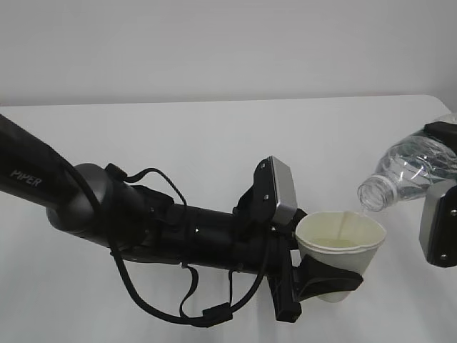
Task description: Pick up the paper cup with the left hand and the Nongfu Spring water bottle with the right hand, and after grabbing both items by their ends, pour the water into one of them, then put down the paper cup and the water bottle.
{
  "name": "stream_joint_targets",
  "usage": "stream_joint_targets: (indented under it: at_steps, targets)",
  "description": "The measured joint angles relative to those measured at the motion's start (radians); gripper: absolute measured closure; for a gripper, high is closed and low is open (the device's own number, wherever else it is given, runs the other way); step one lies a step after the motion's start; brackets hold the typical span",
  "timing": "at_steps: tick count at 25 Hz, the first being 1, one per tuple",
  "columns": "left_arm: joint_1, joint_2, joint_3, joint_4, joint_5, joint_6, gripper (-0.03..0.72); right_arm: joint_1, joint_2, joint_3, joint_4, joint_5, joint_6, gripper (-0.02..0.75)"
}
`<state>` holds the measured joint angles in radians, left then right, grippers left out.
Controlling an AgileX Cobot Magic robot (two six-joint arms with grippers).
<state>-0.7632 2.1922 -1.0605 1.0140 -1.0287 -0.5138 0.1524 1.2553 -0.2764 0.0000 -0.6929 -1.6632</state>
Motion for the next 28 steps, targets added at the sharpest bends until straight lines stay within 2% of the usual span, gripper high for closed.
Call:
stream_joint_targets:
  at_steps: [28]
  targets:
    - [0.000,0.000,0.000,-0.004,0.002,0.000,0.304,0.000,0.000,0.000,0.000,-0.011,-0.002,0.382]
